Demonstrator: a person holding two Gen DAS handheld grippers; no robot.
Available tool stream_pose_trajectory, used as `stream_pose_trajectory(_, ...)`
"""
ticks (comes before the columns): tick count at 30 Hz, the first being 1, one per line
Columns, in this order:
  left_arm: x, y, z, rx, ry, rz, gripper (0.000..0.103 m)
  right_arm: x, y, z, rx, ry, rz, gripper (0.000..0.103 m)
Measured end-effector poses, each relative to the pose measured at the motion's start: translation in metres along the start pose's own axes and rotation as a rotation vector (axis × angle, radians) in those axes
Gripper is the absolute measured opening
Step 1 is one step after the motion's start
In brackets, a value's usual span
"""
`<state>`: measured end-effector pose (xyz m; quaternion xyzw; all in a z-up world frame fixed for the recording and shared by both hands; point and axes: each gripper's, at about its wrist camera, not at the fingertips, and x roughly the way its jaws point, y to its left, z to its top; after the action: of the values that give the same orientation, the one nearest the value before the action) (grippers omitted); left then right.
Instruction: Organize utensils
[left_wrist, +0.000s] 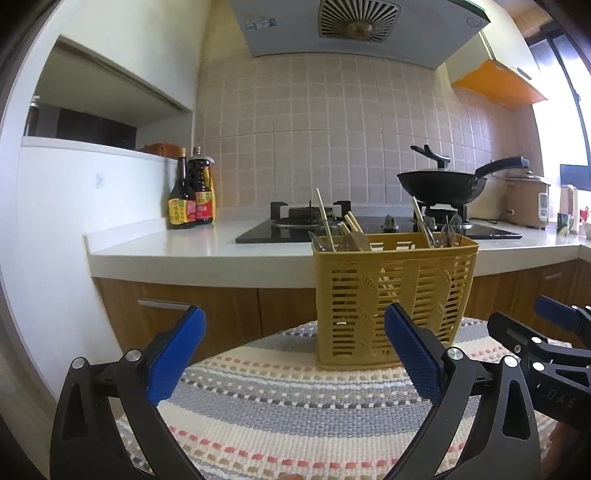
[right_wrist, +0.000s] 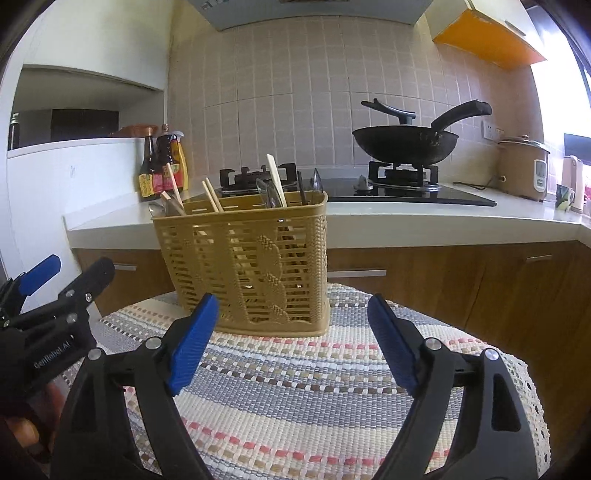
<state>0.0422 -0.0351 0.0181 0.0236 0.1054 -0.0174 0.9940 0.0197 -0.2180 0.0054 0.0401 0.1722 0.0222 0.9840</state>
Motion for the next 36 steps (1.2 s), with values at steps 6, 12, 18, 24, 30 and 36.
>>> stream_pose_trajectory(6, 0.001, 0.000, -0.001, 0.006, 0.011, -0.006, 0.095, -0.002, 0.000, 0.001, -0.001, -0.005, -0.003, 0.083)
stream_pose_trajectory(12, 0.003, 0.006, -0.001, -0.026, 0.026, -0.007, 0.095, 0.000, -0.001, 0.002, 0.002, 0.004, -0.012, 0.086)
stream_pose_trajectory(18, 0.006, 0.012, -0.002, -0.063, 0.047, -0.019, 0.095, 0.005, 0.003, 0.000, -0.018, 0.026, -0.018, 0.088)
stream_pose_trajectory(24, 0.001, 0.012, 0.000, -0.061, 0.030, -0.008, 0.095, 0.005, 0.006, -0.001, -0.034, 0.024, -0.024, 0.089)
stream_pose_trajectory(30, 0.000, 0.009, -0.001, -0.046, 0.024, 0.002, 0.095, 0.006, 0.002, -0.001, -0.016, 0.029, -0.030, 0.090)
stream_pose_trajectory(36, -0.001, 0.009, 0.000, -0.044, 0.020, 0.001, 0.095, 0.007, 0.001, 0.000, -0.003, 0.035, -0.029, 0.091)
